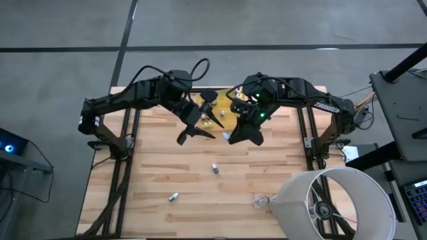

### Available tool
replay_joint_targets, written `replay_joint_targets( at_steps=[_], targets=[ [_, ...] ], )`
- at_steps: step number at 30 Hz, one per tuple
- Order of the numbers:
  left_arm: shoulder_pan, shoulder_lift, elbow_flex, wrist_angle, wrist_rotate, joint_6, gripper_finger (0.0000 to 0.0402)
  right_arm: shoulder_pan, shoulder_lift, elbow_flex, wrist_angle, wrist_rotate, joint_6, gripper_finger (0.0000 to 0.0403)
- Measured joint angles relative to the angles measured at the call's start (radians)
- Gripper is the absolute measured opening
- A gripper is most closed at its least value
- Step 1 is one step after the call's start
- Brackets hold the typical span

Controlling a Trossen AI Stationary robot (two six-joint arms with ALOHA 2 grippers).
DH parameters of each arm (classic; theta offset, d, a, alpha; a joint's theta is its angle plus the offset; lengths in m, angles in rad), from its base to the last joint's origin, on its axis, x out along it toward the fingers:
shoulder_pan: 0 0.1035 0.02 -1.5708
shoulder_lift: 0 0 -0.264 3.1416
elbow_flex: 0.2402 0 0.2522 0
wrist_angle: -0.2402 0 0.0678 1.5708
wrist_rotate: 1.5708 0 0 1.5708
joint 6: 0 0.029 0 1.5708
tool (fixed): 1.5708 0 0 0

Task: Pick & Place food coloring
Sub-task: Put the small orange food coloring bottle into the yellow bin

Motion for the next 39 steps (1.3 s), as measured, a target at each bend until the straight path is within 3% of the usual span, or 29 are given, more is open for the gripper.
replay_joint_targets(
  at_steps=[31, 39],
  targets=[
    [-0.019, 0.062, -0.001, 0.017, -0.045, 0.004, 0.0164, -0.03, 0.007, -0.023, 0.011, -0.022, -0.026, 0.0064],
    [-0.02, 0.062, -0.001, 0.014, -0.079, 0.002, 0.0127, -0.034, 0.007, -0.023, 0.011, -0.022, -0.027, 0.0064]
  ],
)
